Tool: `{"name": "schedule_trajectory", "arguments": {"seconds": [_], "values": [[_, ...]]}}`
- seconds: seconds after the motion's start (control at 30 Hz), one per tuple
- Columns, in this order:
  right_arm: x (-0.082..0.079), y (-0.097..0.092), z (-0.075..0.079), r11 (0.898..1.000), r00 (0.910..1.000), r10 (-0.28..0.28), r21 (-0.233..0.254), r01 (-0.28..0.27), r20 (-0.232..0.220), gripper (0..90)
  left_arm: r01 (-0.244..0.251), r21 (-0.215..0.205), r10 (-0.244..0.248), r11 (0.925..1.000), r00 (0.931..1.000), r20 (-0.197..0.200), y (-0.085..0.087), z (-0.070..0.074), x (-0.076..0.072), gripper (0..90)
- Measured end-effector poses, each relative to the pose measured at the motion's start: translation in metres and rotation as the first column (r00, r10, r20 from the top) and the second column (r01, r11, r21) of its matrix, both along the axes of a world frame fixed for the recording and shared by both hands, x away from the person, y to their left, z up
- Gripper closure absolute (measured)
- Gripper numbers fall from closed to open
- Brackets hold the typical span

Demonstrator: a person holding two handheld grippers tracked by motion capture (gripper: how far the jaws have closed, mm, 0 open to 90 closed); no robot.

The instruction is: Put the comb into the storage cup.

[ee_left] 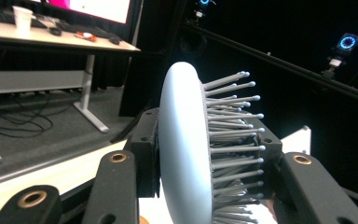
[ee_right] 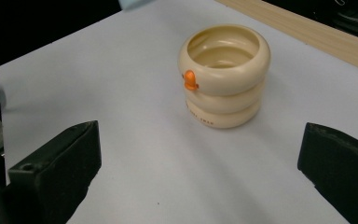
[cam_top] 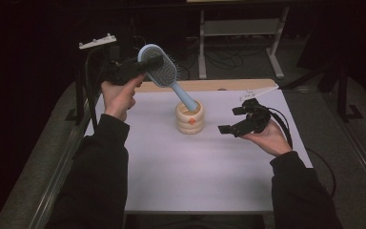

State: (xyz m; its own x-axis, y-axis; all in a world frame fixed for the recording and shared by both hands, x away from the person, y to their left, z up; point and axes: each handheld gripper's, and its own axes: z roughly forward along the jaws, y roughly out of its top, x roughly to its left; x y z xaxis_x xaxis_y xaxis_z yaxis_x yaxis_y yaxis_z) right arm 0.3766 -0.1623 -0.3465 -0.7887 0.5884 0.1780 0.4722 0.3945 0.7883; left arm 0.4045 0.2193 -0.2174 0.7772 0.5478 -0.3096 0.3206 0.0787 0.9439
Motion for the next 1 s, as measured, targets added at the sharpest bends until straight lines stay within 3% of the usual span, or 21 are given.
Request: {"name": "schedule_trajectory", "arguments": {"seconds": [0.1,0.47,0.5,0.6,0.67,1.0], "values": [[-0.006,-0.006,-0.007,1.000,1.0000,-0.001,0.005,0.001,0.002,0.0,-0.022,0.034,0.021,0.9992,0.9992,0.035,0.002,0.004,0.003,56.2],[-0.024,-0.026,-0.028,0.999,0.9997,-0.012,0.031,0.012,0.019,0.0,-0.055,0.068,0.050,0.9961,0.9959,0.075,0.003,0.005,0.012,55.7],[-0.028,-0.029,-0.031,0.999,0.9989,-0.022,0.041,0.020,0.041,0.0,-0.052,0.090,0.044,0.9945,0.9944,0.096,0.003,0.004,0.013,55.6],[-0.033,-0.032,-0.035,0.998,0.9970,-0.037,0.059,0.033,0.068,0.0,-0.058,0.105,0.048,0.9928,0.9938,0.100,0.003,0.003,0.015,55.6],[-0.039,-0.037,-0.040,0.996,0.9941,-0.064,0.068,0.058,0.088,0.0,-0.067,0.139,0.053,0.9881,0.9931,0.105,0.002,0.000,0.018,55.7],[-0.051,-0.055,-0.053,0.986,0.9876,-0.132,0.117,0.122,0.085,0.0,-0.065,0.153,0.045,0.9861,0.9906,0.129,0.000,-0.006,0.024,55.3]]}}
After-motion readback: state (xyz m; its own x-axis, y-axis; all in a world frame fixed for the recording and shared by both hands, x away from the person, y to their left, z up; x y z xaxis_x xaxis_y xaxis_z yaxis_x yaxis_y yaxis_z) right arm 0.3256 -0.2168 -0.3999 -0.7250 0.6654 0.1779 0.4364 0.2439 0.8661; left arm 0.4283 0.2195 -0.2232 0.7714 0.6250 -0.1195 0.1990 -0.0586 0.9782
